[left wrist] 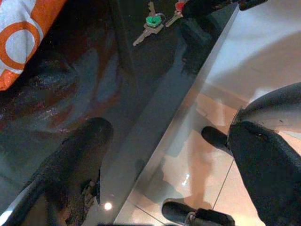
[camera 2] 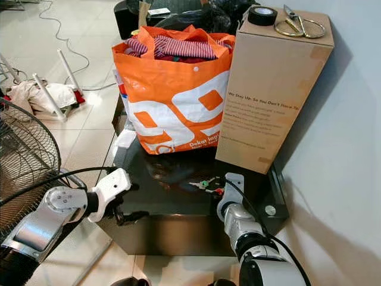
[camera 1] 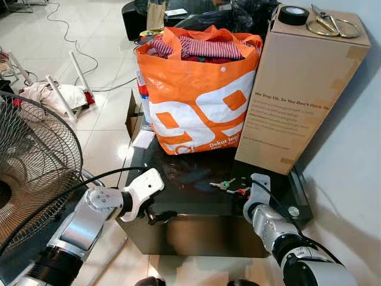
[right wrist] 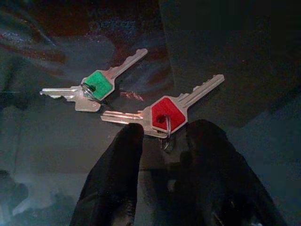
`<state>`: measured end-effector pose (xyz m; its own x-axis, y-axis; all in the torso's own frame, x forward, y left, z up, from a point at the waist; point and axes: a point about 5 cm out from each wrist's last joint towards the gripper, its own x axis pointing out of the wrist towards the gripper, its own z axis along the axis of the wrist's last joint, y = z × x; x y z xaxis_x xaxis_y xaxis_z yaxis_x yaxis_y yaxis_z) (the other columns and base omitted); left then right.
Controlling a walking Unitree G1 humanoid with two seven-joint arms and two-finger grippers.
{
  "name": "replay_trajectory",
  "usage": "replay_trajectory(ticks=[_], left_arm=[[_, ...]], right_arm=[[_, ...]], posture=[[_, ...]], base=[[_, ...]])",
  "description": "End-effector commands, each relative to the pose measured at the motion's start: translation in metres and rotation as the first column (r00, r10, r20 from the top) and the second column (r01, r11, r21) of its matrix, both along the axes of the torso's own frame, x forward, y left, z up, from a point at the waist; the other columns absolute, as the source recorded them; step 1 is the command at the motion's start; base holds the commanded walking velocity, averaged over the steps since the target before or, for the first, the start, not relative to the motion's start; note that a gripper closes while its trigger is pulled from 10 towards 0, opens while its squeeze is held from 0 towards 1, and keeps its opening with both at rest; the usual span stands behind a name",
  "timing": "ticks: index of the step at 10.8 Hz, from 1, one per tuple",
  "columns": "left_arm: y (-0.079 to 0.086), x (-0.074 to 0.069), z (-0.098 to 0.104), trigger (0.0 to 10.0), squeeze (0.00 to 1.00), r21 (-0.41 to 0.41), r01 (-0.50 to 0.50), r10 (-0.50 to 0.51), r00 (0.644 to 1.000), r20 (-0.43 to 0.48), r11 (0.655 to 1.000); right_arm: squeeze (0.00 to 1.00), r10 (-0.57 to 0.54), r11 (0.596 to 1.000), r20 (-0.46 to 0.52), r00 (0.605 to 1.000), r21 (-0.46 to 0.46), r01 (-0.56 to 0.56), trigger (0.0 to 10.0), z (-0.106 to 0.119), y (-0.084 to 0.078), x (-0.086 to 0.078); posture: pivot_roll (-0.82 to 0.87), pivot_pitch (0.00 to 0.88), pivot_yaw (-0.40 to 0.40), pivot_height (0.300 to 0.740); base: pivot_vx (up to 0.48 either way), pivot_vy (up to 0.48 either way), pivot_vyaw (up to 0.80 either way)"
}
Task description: Hang keys on a hook
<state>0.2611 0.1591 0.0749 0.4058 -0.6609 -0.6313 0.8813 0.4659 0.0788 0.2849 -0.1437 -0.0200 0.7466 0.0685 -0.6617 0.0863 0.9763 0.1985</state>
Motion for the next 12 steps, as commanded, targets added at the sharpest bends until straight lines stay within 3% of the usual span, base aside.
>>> replay_trajectory(ticks=[1,2,3,9,11,12], left_arm=[[0.001,0.0,0.003,10.0,0.0,0.007,0.007,-0.007,1.0,0.004,1.0],[0.001,0.0,0.003,10.0,0.0,0.007,0.007,-0.007,1.0,0.004,1.0],[-0.002,0.003,0.002,10.0,0.0,0.004,0.013,-0.013,1.0,0.005,1.0],[-0.018,0.022,0.004,10.0,0.0,-0.043,-0.003,0.005,0.998,0.057,0.999],[-0.025,0.028,0.006,10.0,0.0,-0.077,-0.027,0.033,0.996,0.079,0.997],[-0.033,0.035,0.01,10.0,0.0,-0.141,-0.072,0.086,0.992,0.097,0.987]], right_arm=[[0.0,-0.008,1.0,-0.013,1.0,0.008,0.008,2.2,-0.003,0.001,-0.003],[0.0,-0.008,1.0,-0.013,1.0,0.008,0.008,2.2,-0.003,0.001,-0.003],[0.0,-0.002,1.0,-0.012,1.0,0.008,0.002,0.0,-0.003,0.0,-0.003],[0.0,0.029,1.0,0.035,0.999,-0.007,-0.028,0.0,0.01,-0.006,0.011],[0.0,-0.007,0.999,0.07,0.998,0.042,0.004,0.0,0.013,-0.011,0.013],[0.0,-0.053,0.995,0.134,0.99,0.091,0.041,0.0,0.017,-0.02,0.014]], posture=[[0.01,0.068,0.059,0.74],[0.01,0.068,0.059,0.74],[-0.01,0.03,0.061,0.74],[-0.07,0.0,0.081,0.74],[-0.1,0.0,0.094,0.74],[-0.11,0.0,0.099,0.74]], base=[[0.0,0.0,0.0],[0.0,0.0,0.0],[0.0,0.0,0.0],[0.0,0.0,0.0],[0.0,0.0,0.0],[0.0,0.0,0.0]])
